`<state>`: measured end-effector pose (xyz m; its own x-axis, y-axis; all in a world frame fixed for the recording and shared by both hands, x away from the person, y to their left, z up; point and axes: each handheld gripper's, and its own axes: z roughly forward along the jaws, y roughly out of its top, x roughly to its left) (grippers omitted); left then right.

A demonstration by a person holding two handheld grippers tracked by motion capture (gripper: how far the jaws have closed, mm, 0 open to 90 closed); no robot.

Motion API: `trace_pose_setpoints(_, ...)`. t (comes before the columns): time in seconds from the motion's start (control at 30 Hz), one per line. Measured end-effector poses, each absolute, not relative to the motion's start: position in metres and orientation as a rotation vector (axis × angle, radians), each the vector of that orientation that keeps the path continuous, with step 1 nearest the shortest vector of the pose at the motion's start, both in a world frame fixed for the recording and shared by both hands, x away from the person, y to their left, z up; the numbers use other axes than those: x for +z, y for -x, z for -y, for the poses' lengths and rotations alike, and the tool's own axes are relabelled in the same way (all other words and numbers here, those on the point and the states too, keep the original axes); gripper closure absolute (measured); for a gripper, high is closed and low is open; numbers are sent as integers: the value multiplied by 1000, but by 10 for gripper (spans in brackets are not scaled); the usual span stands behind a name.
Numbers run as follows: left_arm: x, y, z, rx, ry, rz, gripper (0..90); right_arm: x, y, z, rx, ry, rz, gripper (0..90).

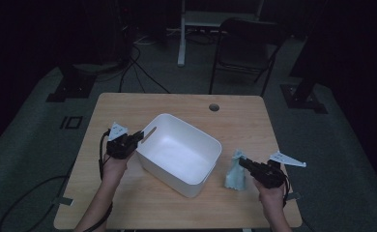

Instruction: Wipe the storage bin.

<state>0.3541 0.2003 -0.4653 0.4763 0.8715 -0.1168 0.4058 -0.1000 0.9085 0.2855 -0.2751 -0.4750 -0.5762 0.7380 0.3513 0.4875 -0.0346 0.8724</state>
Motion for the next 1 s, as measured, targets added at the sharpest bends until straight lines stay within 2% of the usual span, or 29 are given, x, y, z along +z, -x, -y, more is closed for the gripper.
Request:
trace_pose_setpoints(0.3, -464, -354, -198, 595, -1729, -1103, 864, -470, -297, 240, 1708, -1205, -2096, 849)
trace_pose_setpoints(0.47, -464, -355, -198, 590, -1745, -1090, 863, -478, -300, 223, 1633, -1171, -2116, 850)
trace_pose_setpoints(1.0, -464, -355, -198, 590, -1747, -1076, 860, -509, -315, 222, 1538, -1277, -2173, 850)
